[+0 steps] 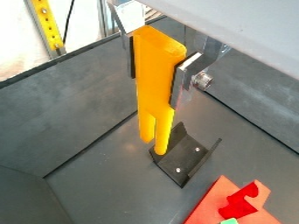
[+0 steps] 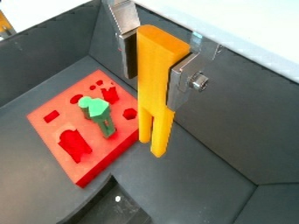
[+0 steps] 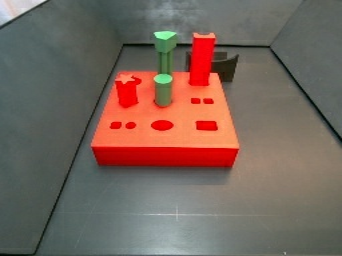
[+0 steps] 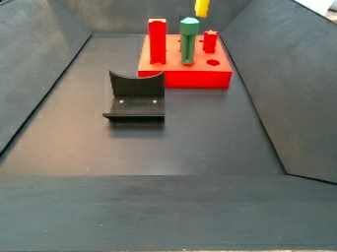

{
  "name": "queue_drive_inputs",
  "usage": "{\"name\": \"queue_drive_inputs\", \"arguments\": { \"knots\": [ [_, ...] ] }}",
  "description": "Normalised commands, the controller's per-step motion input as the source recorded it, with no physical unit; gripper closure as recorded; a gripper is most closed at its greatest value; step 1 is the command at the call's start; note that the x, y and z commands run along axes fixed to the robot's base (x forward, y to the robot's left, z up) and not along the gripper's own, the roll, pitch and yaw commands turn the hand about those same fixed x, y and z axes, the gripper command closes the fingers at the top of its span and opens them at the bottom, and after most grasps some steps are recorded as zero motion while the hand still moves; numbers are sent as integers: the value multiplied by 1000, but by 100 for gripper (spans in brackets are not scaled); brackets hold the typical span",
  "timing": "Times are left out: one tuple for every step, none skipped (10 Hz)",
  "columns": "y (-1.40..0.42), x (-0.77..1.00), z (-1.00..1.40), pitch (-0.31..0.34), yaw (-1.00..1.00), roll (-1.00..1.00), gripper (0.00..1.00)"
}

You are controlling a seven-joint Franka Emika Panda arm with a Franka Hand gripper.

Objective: Pick up the square-circle object. Move up. Rotate the square-circle object. Move to above the board. Insert the square-circle object.
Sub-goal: Move to above the board.

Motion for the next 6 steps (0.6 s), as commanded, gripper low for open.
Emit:
{"name": "queue_drive_inputs", "arguments": {
  "knots": [
    [-1000,17,-32,87,1000,31,100],
    [-1000,13,-27,88,1000,43,100],
    [-1000,10,-26,89,1000,35,100],
    [-1000,11,-25,90,1000,33,100],
    [-1000,14,-23,93,1000,31,100],
    [-1000,21,-22,99,1000,27,100]
  ]
}}
